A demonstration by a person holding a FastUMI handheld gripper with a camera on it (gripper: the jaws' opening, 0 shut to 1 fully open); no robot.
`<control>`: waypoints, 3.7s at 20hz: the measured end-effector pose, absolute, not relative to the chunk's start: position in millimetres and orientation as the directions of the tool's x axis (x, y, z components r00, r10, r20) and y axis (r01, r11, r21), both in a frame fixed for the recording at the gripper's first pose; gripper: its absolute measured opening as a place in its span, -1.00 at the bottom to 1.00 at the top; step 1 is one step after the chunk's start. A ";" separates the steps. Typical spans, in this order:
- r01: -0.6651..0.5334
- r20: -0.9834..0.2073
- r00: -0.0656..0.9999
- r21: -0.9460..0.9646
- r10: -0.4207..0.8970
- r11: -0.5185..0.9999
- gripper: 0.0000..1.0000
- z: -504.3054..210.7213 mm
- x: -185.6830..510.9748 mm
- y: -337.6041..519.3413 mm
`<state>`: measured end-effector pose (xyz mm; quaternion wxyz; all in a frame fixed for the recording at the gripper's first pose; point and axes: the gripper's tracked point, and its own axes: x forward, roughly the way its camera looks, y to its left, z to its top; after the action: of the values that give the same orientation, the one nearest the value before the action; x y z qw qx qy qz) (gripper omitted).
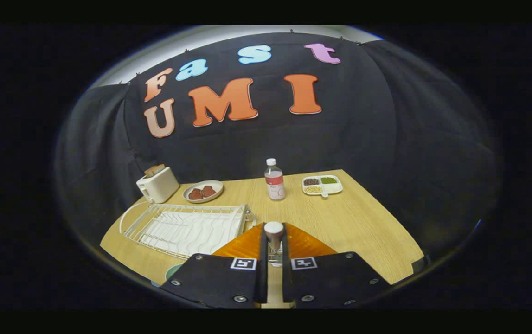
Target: Take the plate from the dish rack, then take the spoon from the basket and place it into the plate.
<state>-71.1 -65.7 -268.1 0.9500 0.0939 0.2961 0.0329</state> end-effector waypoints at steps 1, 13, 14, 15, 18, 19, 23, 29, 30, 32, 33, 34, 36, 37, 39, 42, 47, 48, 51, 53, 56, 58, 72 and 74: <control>-0.019 -0.542 0.830 0.205 0.130 0.979 -0.75 -258.7 -71.0 -64.7; -0.239 -0.458 0.821 0.267 0.341 0.934 -0.75 -206.0 -93.2 -10.9; -0.253 -0.462 0.811 0.277 0.359 0.927 -0.75 -208.5 -96.8 -4.0; -0.260 -0.465 0.802 0.293 0.375 0.920 -0.75 -210.6 -99.5 2.5; -0.276 -0.462 0.776 0.364 0.430 0.890 -0.75 -217.3 -104.7 26.1; -0.279 -0.463 0.767 0.381 0.443 0.881 -0.75 -220.1 -104.4 32.2; -0.325 -0.475 0.721 0.411 0.505 0.852 -0.75 -232.8 -110.4 60.5; -0.392 -0.494 0.643 0.443 0.585 0.806 -0.75 -264.3 -125.2 111.4; -0.400 -0.504 0.631 0.442 0.591 0.803 -0.75 -273.3 -126.9 118.1; -0.410 -0.532 0.603 0.433 0.595 0.803 -0.75 -291.0 -130.6 128.7; -0.416 -0.538 0.593 0.431 0.598 0.801 -0.75 -296.2 -133.7 134.0; -0.425 -0.531 0.592 0.432 0.606 0.795 -0.75 -297.4 -134.0 139.3; -0.446 -0.517 0.587 0.436 0.623 0.782 -0.75 -300.0 -138.9 148.7; -0.450 -0.524 0.575 0.439 0.629 0.778 -0.75 -304.7 -142.7 150.6; -0.460 -0.554 0.550 0.424 0.625 0.780 -0.75 -318.3 -152.0 150.4; -0.468 -0.587 0.536 0.392 0.607 0.792 -0.73 -329.8 -165.1 139.3; -0.451 -0.622 0.515 0.388 0.589 0.804 -0.71 -342.0 -190.2 114.8; -0.442 -0.639 0.505 0.385 0.580 0.810 -0.70 -347.5 -196.0 108.9; -0.378 -0.675 0.474 0.424 0.565 0.823 -0.65 -364.1 -204.6 94.7; -0.322 -0.687 0.460 0.461 0.562 0.827 -0.58 -371.9 -207.9 89.6; -0.268 -0.700 0.437 0.498 0.565 0.825 -0.56 -383.4 -208.3 91.6; -0.258 -0.710 0.419 0.504 0.566 0.824 -0.51 -388.2 -210.0 93.7; -0.269 -0.798 0.447 0.311 0.404 0.912 0.98 -403.3 -201.1 52.0; -0.257 -0.796 0.464 0.300 0.390 0.918 0.99 -396.8 -196.3 44.5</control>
<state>-196.3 44.5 -396.8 0.8527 0.0689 0.4819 0.1898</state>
